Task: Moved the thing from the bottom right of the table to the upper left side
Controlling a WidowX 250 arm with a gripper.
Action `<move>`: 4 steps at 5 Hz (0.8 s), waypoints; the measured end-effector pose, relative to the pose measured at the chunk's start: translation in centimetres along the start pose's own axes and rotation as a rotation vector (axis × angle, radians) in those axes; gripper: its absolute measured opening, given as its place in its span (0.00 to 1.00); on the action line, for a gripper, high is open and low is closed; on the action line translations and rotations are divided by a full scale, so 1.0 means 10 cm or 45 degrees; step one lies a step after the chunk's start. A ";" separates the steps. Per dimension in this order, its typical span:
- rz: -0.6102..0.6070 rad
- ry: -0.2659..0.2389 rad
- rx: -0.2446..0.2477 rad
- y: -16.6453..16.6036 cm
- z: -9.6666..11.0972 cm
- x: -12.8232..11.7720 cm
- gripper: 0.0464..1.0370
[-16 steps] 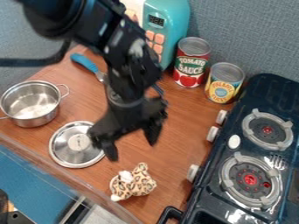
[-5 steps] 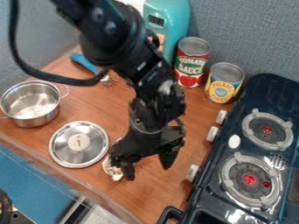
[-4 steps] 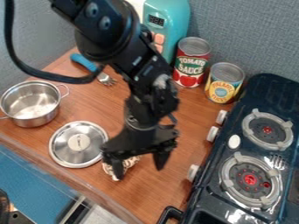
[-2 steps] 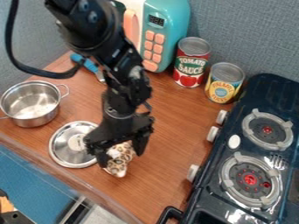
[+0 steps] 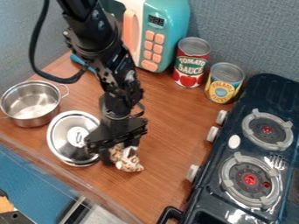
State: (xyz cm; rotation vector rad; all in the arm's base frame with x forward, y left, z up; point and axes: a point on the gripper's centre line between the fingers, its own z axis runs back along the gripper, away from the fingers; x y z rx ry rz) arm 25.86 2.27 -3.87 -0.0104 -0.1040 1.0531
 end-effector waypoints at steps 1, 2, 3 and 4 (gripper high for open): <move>-0.020 -0.018 -0.007 -0.07 -0.01 0.01 0.47; -0.031 -0.018 -0.001 -0.07 -0.02 -0.01 0.42; -0.038 -0.011 -0.004 -0.06 -0.01 -0.07 0.42; -0.110 -0.044 -0.027 -0.07 0.18 -0.20 0.42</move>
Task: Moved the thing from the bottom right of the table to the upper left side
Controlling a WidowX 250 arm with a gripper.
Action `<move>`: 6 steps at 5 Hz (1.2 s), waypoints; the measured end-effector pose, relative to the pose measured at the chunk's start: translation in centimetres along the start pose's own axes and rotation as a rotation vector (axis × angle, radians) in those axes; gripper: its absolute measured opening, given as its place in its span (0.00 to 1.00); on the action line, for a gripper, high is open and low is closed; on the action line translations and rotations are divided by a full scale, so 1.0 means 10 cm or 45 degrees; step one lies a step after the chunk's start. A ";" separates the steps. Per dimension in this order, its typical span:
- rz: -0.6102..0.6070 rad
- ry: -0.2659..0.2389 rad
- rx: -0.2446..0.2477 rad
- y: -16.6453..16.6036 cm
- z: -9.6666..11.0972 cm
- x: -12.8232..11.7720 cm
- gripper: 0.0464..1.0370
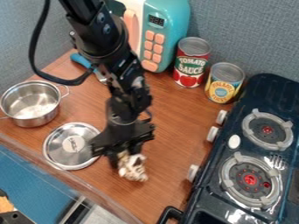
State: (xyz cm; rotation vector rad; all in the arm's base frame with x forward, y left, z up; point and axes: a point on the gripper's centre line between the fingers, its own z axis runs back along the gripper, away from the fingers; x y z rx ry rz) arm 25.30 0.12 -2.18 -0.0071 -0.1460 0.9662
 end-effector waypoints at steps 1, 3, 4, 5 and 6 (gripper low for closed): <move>0.026 -0.041 -0.101 -0.08 0.37 0.08 0.42; 0.073 -0.080 -0.117 -0.38 0.48 0.55 0.42; 0.110 -0.073 -0.120 -0.46 0.32 0.89 0.42; 0.110 -0.088 -0.106 -0.56 0.14 1.11 0.42; 0.143 -0.063 -0.094 -0.60 -0.05 1.37 0.42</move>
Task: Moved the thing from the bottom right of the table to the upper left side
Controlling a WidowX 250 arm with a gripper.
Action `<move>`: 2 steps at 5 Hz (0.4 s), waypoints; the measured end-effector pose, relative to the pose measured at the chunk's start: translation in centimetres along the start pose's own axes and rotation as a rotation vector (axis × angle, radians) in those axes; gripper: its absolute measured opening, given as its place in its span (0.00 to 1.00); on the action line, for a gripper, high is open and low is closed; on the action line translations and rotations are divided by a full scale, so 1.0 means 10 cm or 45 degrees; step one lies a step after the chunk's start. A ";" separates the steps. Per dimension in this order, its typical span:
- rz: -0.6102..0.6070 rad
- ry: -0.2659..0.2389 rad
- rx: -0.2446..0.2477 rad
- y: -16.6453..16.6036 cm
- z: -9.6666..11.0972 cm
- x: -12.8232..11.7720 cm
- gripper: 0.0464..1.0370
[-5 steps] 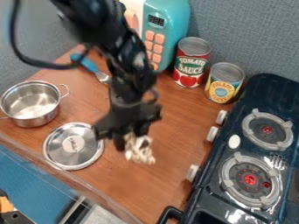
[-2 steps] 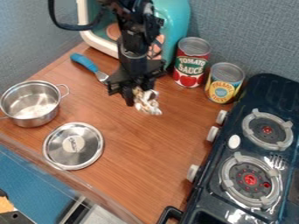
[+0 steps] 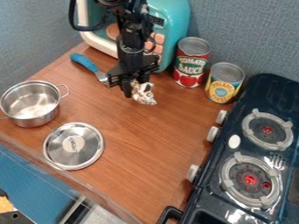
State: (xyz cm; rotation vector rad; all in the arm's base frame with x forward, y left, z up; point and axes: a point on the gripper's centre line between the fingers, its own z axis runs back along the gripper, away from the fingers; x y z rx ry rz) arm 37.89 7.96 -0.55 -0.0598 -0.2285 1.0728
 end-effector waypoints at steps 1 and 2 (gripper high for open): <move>0.000 0.005 0.009 -0.01 -0.14 0.13 0.42; 0.005 0.009 0.031 -0.01 -0.20 0.16 0.46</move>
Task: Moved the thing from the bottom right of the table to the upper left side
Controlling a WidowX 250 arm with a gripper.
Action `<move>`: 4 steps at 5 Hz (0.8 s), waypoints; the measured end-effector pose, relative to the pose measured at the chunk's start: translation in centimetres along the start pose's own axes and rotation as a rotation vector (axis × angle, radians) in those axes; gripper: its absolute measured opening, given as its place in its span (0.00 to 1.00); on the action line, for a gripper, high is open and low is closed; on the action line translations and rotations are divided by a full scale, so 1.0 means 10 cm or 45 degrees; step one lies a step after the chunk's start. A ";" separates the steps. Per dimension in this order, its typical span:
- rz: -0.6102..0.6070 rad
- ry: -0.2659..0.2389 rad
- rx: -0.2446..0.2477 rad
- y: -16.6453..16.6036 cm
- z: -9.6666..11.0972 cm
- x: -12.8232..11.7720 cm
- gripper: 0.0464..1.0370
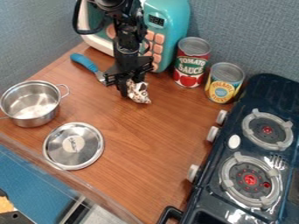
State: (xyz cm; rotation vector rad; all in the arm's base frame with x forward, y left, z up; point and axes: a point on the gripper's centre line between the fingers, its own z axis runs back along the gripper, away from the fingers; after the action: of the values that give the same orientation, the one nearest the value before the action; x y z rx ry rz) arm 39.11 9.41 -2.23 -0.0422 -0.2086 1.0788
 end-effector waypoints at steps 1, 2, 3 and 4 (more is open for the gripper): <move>-0.016 0.022 0.015 0.01 -0.03 0.00 0.77; -0.010 0.029 0.022 0.02 -0.03 0.00 0.97; 0.007 0.046 0.025 0.08 -0.05 -0.02 0.97; 0.015 0.028 -0.006 0.07 0.11 0.03 0.96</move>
State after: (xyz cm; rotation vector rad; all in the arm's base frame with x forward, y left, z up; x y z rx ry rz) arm 38.42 9.97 -1.24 -0.0595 -0.1909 1.0894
